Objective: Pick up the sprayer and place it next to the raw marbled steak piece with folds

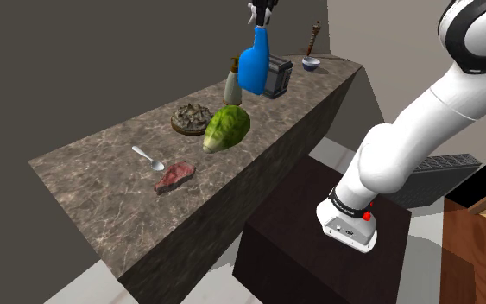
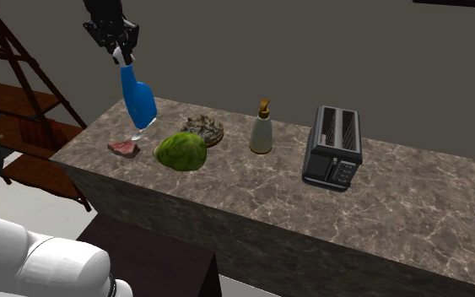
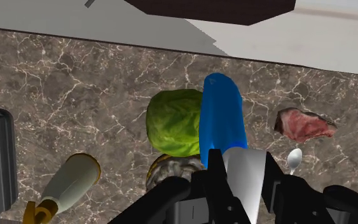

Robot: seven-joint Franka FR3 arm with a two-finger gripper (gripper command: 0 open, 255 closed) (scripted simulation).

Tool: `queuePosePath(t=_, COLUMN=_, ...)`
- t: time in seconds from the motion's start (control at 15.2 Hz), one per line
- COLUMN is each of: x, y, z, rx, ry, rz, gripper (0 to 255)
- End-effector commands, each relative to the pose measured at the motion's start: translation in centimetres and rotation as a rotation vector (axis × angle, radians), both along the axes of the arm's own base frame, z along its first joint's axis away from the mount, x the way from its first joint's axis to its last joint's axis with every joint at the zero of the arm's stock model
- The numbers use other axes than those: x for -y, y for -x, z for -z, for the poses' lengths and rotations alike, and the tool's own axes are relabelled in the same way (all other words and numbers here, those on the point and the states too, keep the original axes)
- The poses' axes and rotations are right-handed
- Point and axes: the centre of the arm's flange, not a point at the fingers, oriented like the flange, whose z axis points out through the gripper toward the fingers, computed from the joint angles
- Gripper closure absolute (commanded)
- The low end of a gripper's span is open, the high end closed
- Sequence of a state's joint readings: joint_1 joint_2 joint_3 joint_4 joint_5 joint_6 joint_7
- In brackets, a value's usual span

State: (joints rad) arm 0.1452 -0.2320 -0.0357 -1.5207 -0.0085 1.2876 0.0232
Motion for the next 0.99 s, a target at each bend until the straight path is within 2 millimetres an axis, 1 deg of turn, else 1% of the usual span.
queuePosePath(t=0.0, x=-2.7, y=0.2, z=0.1, rx=0.000, ry=0.000, rz=0.002, gripper=255)
queuePosePath(t=0.92, x=-21.1, y=0.9, z=0.0, rx=0.000, ry=0.000, rz=0.002, gripper=255)
